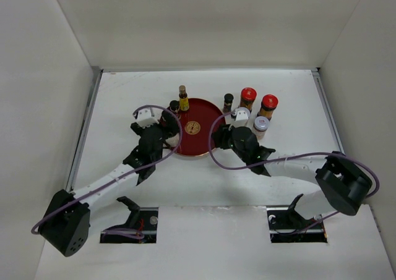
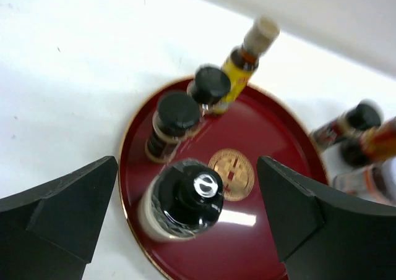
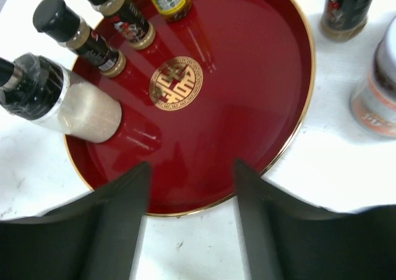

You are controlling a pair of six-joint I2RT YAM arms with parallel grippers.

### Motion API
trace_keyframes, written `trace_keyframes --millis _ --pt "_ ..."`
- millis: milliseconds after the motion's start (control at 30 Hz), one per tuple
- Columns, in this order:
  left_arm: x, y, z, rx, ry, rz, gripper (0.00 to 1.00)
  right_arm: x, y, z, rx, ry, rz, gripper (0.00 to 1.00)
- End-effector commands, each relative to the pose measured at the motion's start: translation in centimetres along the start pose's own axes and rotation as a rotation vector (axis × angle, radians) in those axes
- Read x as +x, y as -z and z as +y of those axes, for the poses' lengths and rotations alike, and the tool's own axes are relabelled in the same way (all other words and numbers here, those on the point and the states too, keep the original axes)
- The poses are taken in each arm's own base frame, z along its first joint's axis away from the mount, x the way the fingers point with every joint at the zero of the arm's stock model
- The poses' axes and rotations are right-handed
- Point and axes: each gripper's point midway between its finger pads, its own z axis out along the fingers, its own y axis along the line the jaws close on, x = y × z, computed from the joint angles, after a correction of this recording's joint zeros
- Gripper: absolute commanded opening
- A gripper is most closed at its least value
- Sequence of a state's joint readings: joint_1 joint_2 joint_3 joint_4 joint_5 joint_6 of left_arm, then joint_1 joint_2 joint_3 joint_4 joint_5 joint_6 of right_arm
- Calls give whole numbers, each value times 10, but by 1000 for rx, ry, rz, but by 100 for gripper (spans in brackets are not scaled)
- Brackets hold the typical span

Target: Organize the condiment bottles

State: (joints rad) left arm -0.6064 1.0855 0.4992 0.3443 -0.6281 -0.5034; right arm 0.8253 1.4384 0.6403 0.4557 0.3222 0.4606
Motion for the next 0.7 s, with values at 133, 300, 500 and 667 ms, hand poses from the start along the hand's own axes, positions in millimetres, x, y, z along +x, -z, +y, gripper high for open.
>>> trace_keyframes --millis 133,300,500,667 --pt "-76 22 32 -8 294 -335 100 -39 9 -1 25 -7 -117 29" --pt "-59 21 70 -106 337 -325 59 -66 9 -16 103 -24 -156 22" --pt "-21 13 91 -174 449 -209 44 -124 7 -50 273 -20 -238 38" --pt "-18 18 114 -185 527 -244 46 -177 10 -100 432 13 -311 52"
